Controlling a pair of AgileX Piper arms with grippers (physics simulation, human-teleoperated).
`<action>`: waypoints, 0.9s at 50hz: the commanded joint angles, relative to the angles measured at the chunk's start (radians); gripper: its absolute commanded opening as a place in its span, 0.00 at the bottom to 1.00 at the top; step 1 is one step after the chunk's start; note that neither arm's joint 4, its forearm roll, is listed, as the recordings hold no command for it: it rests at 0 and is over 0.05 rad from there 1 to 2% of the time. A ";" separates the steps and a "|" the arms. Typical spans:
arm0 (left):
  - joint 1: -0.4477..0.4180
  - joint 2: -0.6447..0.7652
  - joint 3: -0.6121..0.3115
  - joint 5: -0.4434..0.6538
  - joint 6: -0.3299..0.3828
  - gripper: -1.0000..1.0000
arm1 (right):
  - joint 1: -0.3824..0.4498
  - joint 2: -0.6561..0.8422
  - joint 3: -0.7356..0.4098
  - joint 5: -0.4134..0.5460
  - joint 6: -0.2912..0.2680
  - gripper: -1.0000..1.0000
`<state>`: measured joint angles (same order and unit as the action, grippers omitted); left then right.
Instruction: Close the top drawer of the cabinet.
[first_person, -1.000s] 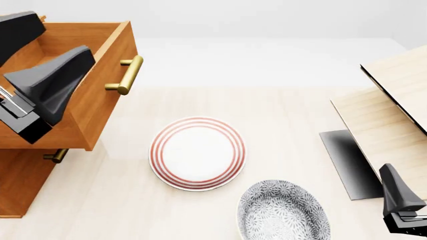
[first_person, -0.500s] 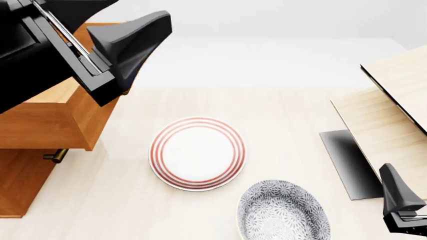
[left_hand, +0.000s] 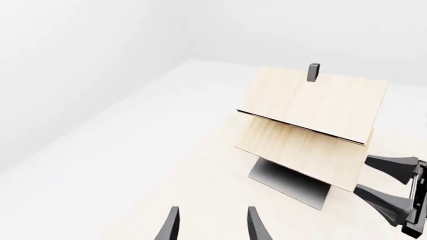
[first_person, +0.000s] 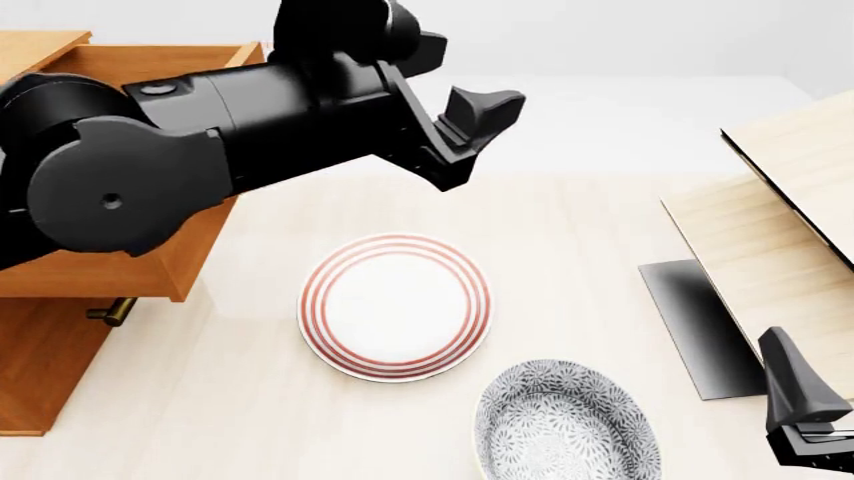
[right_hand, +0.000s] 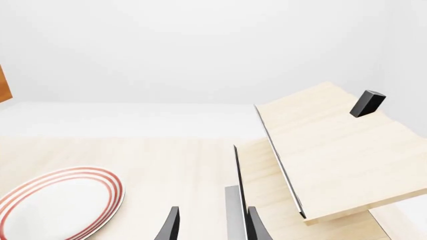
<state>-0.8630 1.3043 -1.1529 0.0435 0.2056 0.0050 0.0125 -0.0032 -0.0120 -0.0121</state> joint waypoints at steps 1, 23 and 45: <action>0.000 0.104 -0.059 0.047 0.033 1.00 | 0.000 -0.003 0.000 0.003 0.000 1.00; 0.126 0.125 0.031 0.098 0.100 1.00 | 0.000 -0.004 0.000 0.004 0.000 1.00; 0.306 0.102 0.131 0.105 0.095 1.00 | -0.001 -0.004 0.000 0.004 0.001 1.00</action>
<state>-0.6353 1.4125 -1.0571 0.1467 0.2998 0.0047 0.0084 -0.0036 -0.0076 -0.0119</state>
